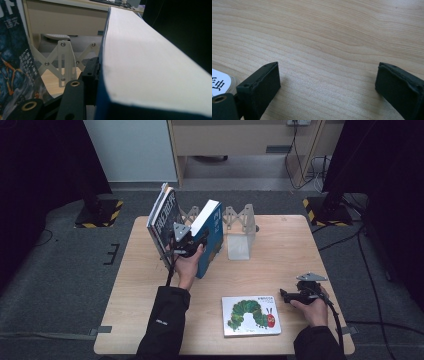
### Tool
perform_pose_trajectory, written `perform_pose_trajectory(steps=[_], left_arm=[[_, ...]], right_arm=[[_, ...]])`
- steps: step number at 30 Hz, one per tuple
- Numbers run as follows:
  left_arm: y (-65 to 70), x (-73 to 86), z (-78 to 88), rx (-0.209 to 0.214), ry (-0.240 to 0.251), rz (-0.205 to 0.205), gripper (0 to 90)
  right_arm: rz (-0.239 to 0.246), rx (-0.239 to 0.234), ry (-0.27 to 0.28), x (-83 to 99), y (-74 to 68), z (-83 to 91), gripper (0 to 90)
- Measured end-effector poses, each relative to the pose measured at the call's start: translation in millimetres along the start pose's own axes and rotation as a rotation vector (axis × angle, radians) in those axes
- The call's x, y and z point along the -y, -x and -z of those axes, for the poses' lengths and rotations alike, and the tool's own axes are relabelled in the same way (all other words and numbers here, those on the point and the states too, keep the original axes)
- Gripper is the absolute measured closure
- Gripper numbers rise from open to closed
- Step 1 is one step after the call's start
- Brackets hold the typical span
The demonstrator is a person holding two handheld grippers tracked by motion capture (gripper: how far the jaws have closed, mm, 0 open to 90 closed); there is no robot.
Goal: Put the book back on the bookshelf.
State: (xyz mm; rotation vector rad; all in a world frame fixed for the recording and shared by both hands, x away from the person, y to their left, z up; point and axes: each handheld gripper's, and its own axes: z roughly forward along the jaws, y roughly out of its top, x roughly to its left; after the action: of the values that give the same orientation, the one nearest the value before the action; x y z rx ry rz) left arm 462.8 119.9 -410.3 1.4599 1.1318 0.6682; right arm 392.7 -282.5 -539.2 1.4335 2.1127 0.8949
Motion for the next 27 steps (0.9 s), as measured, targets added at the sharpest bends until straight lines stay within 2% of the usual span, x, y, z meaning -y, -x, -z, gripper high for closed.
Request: perform_pose_trajectory(steps=[2, 5, 13, 16, 21, 27], left_arm=[[2.1, 0.4, 0.3, 0.008, -0.005, -0.011, 54.9], [0.9, 2.5, 1.1, 0.016, -0.012, 0.006, 53.6], [-3.6, 16.9, 9.8, 0.007, -0.046, 0.001, 52.9], [-4.5, 20.2, 9.3, 0.022, -0.037, 0.021, 54.6], [-0.6, 21.8, 7.1, 0.026, -0.029, 0.01, 55.4], [4.0, 23.1, 0.7, 0.008, -0.012, 0.005, 56.0]], right_arm=[[0.0, 0.0, 0.0, 0.0, 0.0, 0.0, 6.1], [0.0, 0.0, 0.0, 0.0, -0.1, 0.0, 6.1], [0.001, 0.001, -0.001, 0.0, -0.1, 0.1, 6.2], [0.001, 0.002, 0.0, 0.0, -0.2, 0.0, 6.1], [0.001, 0.002, -0.001, 0.0, -0.2, 0.0, 6.1], [-0.001, 0.003, -0.001, 0.0, -0.4, 0.0, 6.1]])
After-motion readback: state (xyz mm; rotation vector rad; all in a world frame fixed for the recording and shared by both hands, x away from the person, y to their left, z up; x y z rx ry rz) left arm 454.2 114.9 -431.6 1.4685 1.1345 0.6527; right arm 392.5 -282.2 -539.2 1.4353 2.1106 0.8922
